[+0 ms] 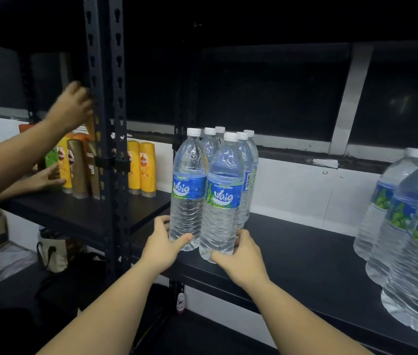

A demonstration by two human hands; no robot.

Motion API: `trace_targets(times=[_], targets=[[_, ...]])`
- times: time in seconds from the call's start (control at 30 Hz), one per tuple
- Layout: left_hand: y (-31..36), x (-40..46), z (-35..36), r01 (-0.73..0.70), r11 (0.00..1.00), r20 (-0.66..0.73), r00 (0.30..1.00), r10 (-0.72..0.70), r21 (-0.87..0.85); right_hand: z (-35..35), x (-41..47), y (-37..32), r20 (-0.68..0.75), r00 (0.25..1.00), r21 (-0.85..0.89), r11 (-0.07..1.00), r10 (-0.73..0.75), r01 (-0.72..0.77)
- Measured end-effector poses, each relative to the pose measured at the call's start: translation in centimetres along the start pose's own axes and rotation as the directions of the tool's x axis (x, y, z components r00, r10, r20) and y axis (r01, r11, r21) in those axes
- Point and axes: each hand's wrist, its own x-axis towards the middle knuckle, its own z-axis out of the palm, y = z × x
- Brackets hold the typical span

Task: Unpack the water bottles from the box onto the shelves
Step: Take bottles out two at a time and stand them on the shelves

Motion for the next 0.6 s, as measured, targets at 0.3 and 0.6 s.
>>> trace_targets(times=[0.3, 0.6], targets=[[-0.31, 0.07, -0.24, 0.003, 1.000, 0.037, 0.999, -0.004, 0.022, 0.17, -0.10, -0.07, -0.021, 0.999, -0.065, 0.997, 0.041, -0.042], [0.14, -0.27, -0.09, 0.005, 0.989, 0.036, 0.999, -0.010, 0.145, 0.07, -0.44, -0.40, 0.001, 0.999, -0.118, 0.992, 0.035, -0.034]])
